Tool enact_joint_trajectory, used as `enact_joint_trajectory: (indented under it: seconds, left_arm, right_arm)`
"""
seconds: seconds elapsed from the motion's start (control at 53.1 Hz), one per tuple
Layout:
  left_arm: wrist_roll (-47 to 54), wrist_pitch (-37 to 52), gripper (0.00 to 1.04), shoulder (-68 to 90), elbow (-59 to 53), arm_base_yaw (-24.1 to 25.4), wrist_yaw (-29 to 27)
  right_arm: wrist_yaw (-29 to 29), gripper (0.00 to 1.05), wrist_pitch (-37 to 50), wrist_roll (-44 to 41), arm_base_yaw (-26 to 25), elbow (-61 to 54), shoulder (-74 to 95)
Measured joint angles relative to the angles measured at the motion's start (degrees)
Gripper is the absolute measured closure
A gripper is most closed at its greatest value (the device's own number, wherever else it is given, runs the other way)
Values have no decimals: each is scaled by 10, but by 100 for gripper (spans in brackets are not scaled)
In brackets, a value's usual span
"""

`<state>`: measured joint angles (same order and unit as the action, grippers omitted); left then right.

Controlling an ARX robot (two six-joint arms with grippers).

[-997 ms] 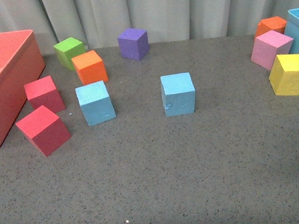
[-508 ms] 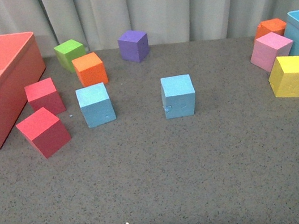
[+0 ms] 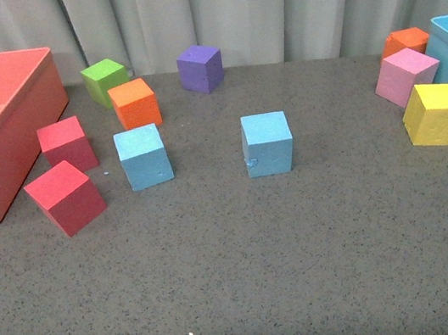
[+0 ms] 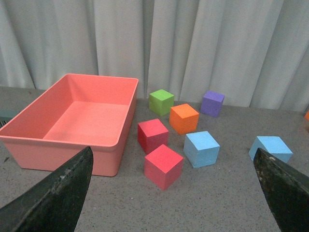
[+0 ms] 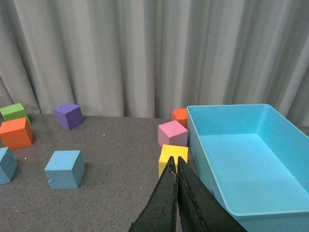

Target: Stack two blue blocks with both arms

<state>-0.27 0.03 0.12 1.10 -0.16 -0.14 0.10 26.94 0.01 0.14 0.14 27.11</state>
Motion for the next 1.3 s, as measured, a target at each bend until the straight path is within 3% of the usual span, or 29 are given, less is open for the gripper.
enact_joint_trajectory:
  seconds: [0.263, 0.847, 0.941, 1.054, 1.223, 1.298]
  left_arm:
    - [0, 0, 7, 0, 0, 0, 0]
    - [0, 0, 7, 0, 0, 0, 0]
    - [0, 0, 7, 0, 0, 0, 0]
    - [0, 0, 7, 0, 0, 0, 0]
    - [0, 0, 7, 0, 0, 0, 0]
    - [0, 0, 7, 0, 0, 0, 0]
  right_arm:
    - [0, 104, -79, 0, 0, 0, -82]
    - [0, 104, -168, 0, 0, 0, -172]
    - [-2, 104, -262, 0, 0, 0, -246]
    - [-2, 103, -267, 0, 0, 0, -268]
    - [-2, 69, -268, 0, 0, 0, -268]
    - [-2, 59, -268, 0, 0, 0, -269]
